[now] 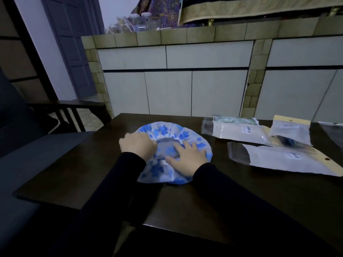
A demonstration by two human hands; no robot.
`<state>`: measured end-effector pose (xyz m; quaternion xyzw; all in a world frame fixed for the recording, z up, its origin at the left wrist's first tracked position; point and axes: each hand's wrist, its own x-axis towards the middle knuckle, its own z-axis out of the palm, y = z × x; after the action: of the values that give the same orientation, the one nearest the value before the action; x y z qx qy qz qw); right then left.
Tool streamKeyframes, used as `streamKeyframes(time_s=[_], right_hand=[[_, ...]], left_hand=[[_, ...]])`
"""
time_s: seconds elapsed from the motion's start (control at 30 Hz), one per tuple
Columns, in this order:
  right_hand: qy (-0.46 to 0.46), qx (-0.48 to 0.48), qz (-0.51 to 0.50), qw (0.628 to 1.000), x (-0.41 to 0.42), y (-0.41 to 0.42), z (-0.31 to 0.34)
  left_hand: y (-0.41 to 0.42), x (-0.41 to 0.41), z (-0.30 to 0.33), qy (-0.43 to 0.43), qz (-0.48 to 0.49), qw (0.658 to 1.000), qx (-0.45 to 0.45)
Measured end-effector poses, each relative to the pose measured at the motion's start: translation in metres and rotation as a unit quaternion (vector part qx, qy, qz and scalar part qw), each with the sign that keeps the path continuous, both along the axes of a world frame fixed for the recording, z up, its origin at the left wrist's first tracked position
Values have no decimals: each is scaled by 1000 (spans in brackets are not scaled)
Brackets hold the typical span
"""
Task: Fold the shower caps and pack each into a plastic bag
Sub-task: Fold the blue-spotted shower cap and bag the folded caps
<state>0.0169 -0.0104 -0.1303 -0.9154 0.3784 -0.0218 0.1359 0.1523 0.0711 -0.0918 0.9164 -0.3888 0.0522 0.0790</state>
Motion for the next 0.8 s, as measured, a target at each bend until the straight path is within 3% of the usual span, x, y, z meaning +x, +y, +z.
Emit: streamKeyframes(time_s=[0.07, 0.17, 0.27, 0.33, 0.37, 0.43, 0.63, 0.7, 0.8], right_hand=[[43, 11, 11, 999, -2, -9, -6], [72, 18, -2, 997, -6, -14, -5], [101, -48, -24, 993, -5, -8, 10], [52, -123, -39, 990, 2, -4, 25], [15, -143, -44, 989, 8, -3, 33], [-43, -176, -24, 983, 26, -7, 43], [-91, -166, 114, 975, 88, -30, 39], [-83, -169, 113, 976, 98, -39, 33], [-181, -98, 71, 976, 97, -54, 28]], left_hand=[[1, 5, -16, 7, -18, 1000, 17], [3, 25, -38, 139, -22, 988, 65], [2, 41, -38, 185, -66, 973, -123], [2, 45, -37, 107, 11, 978, -179], [4, 46, -36, 72, 62, 983, -158], [7, 49, -38, 80, 110, 984, -111], [3, 59, -42, 181, 3, 940, -288], [5, 57, -41, 223, -35, 908, -353], [6, 59, -37, 240, -30, 893, -380]])
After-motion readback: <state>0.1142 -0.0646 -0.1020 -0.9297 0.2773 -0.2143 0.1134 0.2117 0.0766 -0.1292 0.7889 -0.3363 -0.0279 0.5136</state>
